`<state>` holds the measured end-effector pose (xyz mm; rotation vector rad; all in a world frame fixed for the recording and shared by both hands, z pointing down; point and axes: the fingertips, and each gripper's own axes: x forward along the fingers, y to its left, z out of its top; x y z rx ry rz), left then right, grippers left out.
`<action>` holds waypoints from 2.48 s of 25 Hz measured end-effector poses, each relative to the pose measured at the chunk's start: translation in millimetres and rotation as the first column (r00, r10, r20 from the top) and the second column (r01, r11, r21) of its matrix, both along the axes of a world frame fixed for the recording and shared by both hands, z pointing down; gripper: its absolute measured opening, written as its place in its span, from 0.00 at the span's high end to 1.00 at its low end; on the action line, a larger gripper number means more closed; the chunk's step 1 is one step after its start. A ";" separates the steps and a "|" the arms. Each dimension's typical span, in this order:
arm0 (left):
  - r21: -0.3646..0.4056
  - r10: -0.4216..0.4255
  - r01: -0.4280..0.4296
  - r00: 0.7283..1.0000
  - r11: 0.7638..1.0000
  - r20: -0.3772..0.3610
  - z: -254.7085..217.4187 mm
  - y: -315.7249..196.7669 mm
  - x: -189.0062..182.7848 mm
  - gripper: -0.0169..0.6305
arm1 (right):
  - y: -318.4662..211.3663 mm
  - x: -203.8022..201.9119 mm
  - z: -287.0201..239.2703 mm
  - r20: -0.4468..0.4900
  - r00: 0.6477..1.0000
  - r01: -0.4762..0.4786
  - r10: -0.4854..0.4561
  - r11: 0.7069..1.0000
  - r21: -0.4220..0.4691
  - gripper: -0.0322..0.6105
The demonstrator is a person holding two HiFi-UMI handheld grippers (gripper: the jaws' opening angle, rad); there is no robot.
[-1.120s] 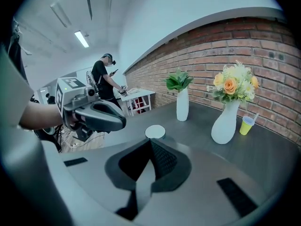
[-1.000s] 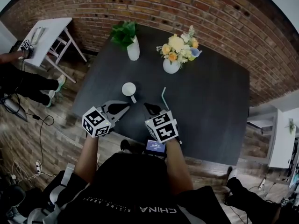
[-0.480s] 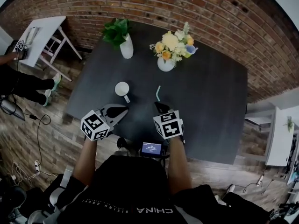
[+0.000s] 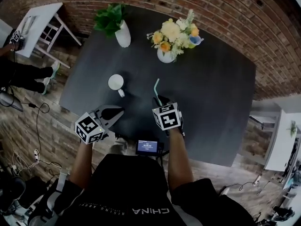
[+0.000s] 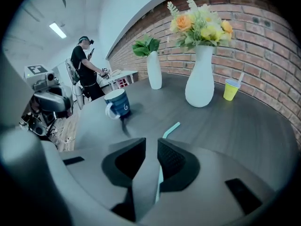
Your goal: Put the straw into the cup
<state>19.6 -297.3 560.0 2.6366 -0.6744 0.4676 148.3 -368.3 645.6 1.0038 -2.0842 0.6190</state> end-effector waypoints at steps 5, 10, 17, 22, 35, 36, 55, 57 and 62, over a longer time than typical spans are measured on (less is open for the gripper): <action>-0.030 -0.043 0.044 0.999 0.999 0.015 11.4 3.7 -4.4 0.97 | -6.0 4.1 28.5 -0.038 0.999 0.018 -0.020 0.999 -0.047 0.87; -0.054 -0.068 0.069 0.997 0.996 0.028 20.3 5.2 -5.5 0.97 | -13.4 7.8 46.5 -0.071 0.997 0.018 -0.024 0.997 -0.080 0.87; -0.069 -0.079 0.081 0.996 0.994 0.039 26.5 6.6 -0.9 0.97 | -17.3 6.1 61.7 -0.100 0.993 0.045 -0.055 0.995 -0.093 0.87; -0.070 -0.081 0.085 0.996 0.994 0.047 27.1 4.9 -0.9 0.97 | -18.7 5.3 66.0 -0.108 0.993 0.045 -0.056 0.994 -0.103 0.87; -0.051 -0.083 0.084 0.996 0.995 0.009 16.2 6.0 -1.6 0.97 | -12.7 2.1 53.2 -0.063 0.997 0.026 -0.033 0.993 -0.111 0.89; -0.051 -0.090 0.090 0.996 0.995 0.002 14.8 5.7 -2.6 0.97 | -12.0 -0.2 48.5 -0.050 0.998 0.029 -0.034 0.995 -0.098 0.89; -0.103 -0.282 0.264 0.929 0.959 -0.239 -32.0 -24.7 -31.3 0.88 | 23.9 -117.6 -96.1 0.167 0.951 0.218 -0.260 0.948 0.231 0.89; -0.130 -0.299 0.272 0.910 0.953 -0.289 -41.3 -29.2 -36.5 0.79 | 27.9 -126.8 -105.2 0.173 0.944 0.232 -0.282 0.937 0.260 0.89; -0.180 -0.299 0.249 0.880 0.952 -0.368 -58.5 -28.3 -41.8 0.79 | 41.5 -147.5 -124.2 0.186 0.925 0.262 -0.331 0.912 0.317 0.89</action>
